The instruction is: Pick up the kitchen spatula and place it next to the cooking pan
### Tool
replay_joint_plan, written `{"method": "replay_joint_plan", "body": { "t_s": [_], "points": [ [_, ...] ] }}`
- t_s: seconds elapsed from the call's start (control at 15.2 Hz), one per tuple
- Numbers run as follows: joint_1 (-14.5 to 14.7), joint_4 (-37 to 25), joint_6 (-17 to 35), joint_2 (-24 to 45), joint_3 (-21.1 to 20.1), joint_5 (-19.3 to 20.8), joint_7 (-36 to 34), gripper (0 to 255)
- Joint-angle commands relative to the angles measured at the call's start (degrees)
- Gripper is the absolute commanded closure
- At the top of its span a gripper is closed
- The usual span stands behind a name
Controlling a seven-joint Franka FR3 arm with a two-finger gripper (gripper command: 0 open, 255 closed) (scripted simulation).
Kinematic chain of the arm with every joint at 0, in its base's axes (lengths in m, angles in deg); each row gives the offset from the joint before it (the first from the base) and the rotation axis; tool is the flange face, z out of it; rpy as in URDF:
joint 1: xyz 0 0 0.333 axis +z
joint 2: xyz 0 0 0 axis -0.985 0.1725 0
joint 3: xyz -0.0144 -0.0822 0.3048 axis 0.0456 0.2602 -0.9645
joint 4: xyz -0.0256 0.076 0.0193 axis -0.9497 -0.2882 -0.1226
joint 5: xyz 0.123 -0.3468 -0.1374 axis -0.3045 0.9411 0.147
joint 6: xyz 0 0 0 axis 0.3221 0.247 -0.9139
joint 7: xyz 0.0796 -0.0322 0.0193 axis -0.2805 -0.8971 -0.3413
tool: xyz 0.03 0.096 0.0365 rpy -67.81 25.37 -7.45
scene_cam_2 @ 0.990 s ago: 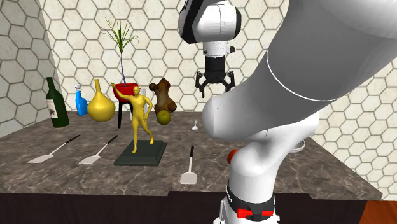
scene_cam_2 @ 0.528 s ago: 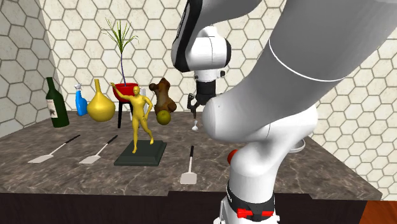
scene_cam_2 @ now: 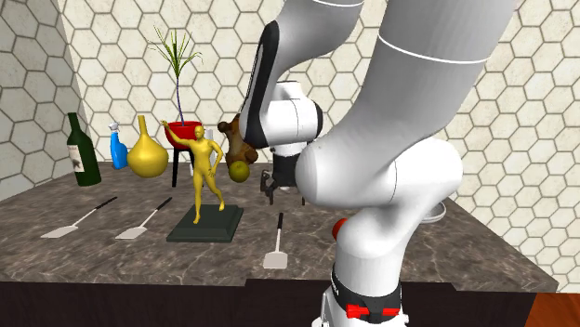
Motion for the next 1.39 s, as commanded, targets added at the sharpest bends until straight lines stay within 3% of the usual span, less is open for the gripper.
{"method": "replay_joint_plan", "body": {
  "t_s": [0.0,0.26,0.46,0.59,0.66,0.73,1.19,1.25,1.32],
  "points": [
    [-0.11,0.01,5.66,5.83,-2.34,0.0,-2.05,0],
    [-3.22,-0.47,14.53,15.69,-6.69,4.06,-6.93,0],
    [-7.23,-0.72,18.48,20.11,-8.88,10.16,-11.07,0],
    [-11.1,-1.08,20.9,23.26,-10.42,18.09,-16.54,0],
    [-13.16,-1.43,21.92,24.98,-10.74,24.15,-20.77,0],
    [-13.96,-1.72,22.41,26.01,-10.35,28.36,-23.74,0],
    [-13.37,-1.72,22.41,26.01,-9.77,28.32,-23.71,0],
    [-13.37,-1.72,22.41,26.01,-9.77,28.32,-23.71,255],
    [-13.37,-1.72,22.41,26.01,-9.77,28.32,-23.71,255]
  ]
}}
